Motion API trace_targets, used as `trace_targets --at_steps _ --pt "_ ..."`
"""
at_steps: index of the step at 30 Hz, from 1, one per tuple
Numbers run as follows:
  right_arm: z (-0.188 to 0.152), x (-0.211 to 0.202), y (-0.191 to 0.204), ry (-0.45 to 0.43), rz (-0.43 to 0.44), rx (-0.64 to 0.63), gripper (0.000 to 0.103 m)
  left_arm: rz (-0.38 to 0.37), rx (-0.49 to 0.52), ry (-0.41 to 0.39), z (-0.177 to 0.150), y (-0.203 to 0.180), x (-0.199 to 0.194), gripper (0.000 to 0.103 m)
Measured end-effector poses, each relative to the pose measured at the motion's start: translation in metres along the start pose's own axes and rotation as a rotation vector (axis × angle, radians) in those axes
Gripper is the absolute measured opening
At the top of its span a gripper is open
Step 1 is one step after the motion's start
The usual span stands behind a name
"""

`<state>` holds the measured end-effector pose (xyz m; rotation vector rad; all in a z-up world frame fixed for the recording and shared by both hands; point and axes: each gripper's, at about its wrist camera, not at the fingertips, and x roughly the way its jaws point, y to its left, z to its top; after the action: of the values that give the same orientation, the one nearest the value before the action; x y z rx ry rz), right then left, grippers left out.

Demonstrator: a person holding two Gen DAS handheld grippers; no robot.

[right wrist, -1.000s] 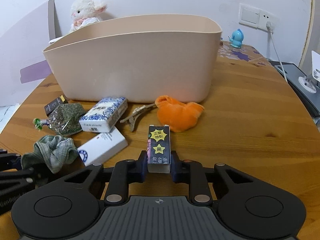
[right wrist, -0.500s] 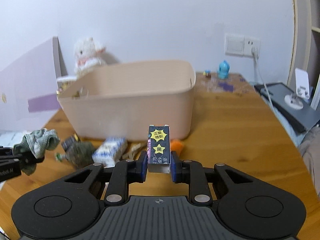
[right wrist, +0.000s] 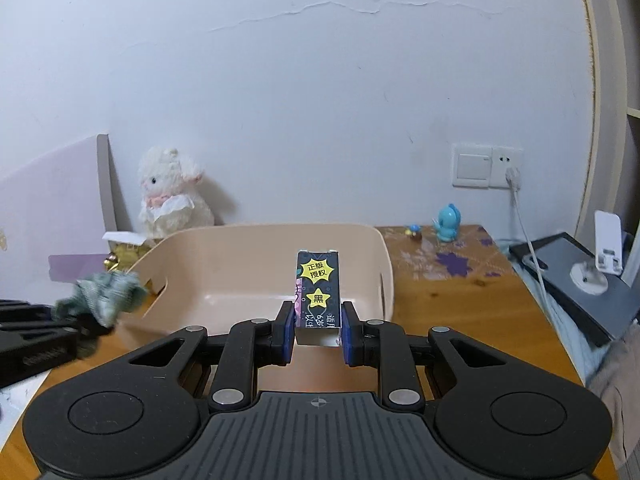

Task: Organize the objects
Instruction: 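Carry the scrunchie into the bin and open the left tool while the right tool carries the black box, then grasp the black box with the left tool while the right tool drops its box in the bin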

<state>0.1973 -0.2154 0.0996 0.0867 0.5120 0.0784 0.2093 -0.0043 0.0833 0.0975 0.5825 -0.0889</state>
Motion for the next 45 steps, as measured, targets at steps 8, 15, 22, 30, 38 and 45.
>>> trace_targets --at_steps 8,15,22,30,38,45 --pt "0.009 0.053 -0.003 0.062 -0.042 -0.017 0.021 0.061 0.047 0.062 0.015 -0.012 0.062 0.016" --pt "0.000 0.091 -0.003 0.185 -0.057 -0.054 0.021 0.097 0.027 0.155 0.011 -0.009 0.102 0.016" --pt "0.001 0.082 -0.003 0.173 -0.051 -0.043 0.038 0.060 -0.004 0.158 0.013 -0.004 0.097 0.047" --pt "0.012 0.038 0.007 0.086 -0.060 -0.044 0.071 0.035 -0.042 0.071 0.021 0.001 0.046 0.081" --pt "0.004 -0.002 0.012 0.076 -0.057 -0.039 0.085 0.062 -0.003 0.049 0.005 0.009 0.001 0.088" --pt "-0.023 -0.021 0.010 0.106 -0.065 -0.032 0.091 0.066 0.020 0.086 -0.024 0.021 -0.018 0.090"
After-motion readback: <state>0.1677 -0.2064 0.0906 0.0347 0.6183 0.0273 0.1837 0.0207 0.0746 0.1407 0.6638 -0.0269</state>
